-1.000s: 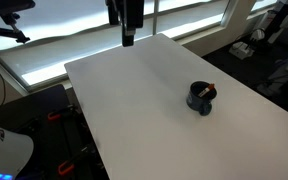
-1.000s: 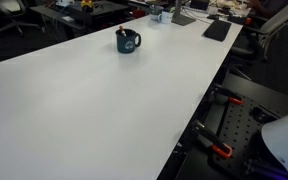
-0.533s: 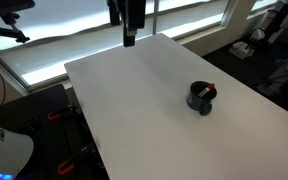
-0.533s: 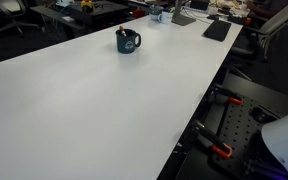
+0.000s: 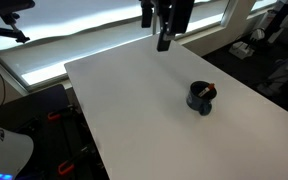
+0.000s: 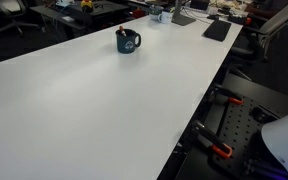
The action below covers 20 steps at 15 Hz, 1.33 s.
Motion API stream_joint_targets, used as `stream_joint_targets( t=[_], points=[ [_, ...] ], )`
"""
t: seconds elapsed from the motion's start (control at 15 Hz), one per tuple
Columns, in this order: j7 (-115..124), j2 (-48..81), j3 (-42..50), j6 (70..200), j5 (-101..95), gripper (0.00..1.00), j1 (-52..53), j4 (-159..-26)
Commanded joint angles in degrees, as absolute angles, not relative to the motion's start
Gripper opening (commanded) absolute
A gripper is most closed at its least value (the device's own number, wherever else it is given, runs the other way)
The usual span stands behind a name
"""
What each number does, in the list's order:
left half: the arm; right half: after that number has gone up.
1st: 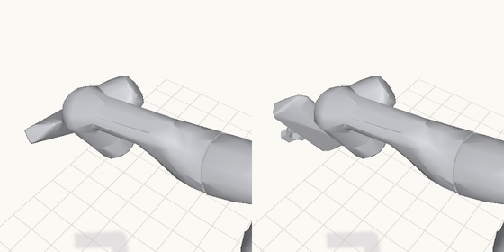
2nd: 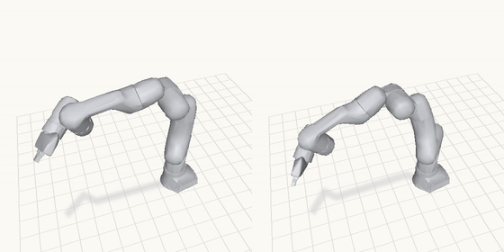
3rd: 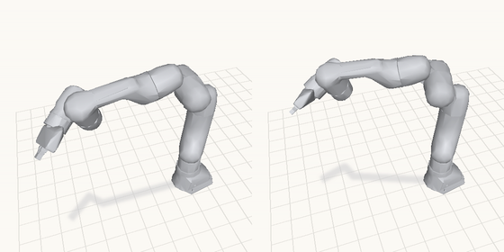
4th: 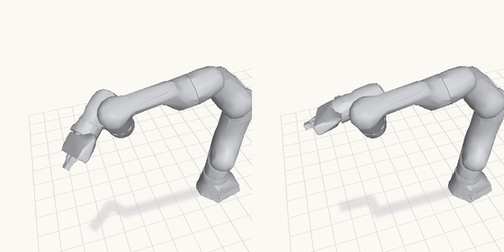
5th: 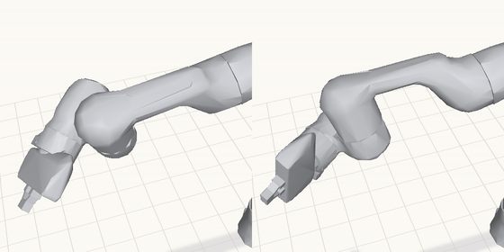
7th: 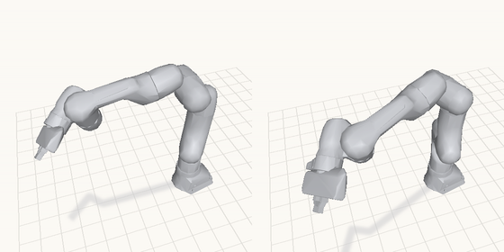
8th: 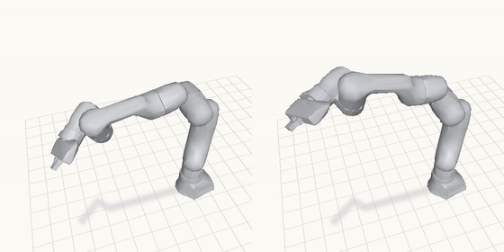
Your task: Remove the marker from the cup
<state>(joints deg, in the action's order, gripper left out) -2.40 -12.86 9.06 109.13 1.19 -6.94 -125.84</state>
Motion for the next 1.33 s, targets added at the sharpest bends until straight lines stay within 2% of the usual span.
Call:
stream_joint_targets(
  t=[0.0,0.53,1.13,1.2,1.27],
  points=[
    [-2.47,-11.57,8.96,108.93,1.25,1.00,-7.45,-124.57],
    [-2.51,-9.05,9.16,108.64,1.29,1.00,-7.62,-122.41],
    [-7.02,8.73,9.55,103.90,4.72,1.00,-8.96,-101.80],
    [-4.60,3.95,9.41,107.85,2.90,1.00,-8.79,-108.66],
    [-4.90,5.41,9.35,107.60,3.09,1.00,-8.86,-107.12]
  ],
)
